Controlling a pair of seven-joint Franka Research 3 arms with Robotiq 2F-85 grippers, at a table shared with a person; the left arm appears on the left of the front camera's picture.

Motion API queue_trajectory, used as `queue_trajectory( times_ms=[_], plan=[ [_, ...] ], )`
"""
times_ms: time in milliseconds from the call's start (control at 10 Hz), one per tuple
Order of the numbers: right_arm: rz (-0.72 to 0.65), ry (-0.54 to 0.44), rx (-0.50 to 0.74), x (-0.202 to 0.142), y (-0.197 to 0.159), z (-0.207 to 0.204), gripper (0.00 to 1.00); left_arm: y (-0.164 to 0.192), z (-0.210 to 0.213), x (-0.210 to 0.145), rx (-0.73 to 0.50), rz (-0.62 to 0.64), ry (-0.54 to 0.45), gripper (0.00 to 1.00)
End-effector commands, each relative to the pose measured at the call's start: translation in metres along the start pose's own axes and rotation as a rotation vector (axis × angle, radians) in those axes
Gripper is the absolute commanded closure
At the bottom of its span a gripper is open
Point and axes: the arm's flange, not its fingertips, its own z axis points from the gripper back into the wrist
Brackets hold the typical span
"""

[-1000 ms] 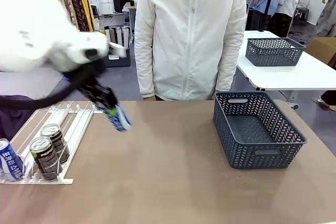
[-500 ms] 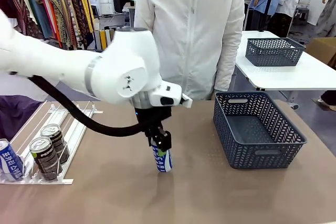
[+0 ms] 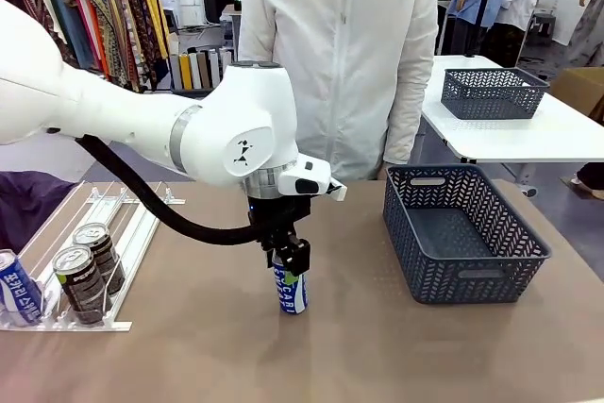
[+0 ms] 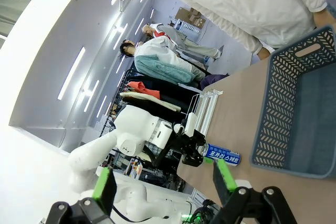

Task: Retrieve and store the cans from the dispenser.
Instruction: Pick up one can from the Automatic Can Dispenser and place it in the middle of the table.

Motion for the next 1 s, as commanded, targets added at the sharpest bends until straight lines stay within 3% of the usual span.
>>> queue_trajectory(
  times_ms=[0,100,500,700,900],
  plan=[
    [0.005,-0.020,0.020,0.003,0.004,-0.002,0.00,-0.003,0.001,-0.001,0.030,-0.001,0.024,0.37],
    [0.005,-0.020,0.020,0.003,0.004,-0.002,0.00,-0.004,0.002,-0.001,0.041,-0.008,0.004,0.00],
    [0.005,-0.020,0.020,0.003,0.004,-0.002,0.00,0.000,0.038,-0.018,0.045,0.013,-0.118,0.00],
    [0.005,-0.020,0.020,0.003,0.004,-0.002,0.00,0.014,0.096,-0.067,-0.041,0.005,-0.182,0.00],
    [0.005,-0.020,0.020,0.003,0.004,-0.002,0.00,0.055,0.150,-0.143,-0.149,0.082,-0.314,0.00]
  ],
)
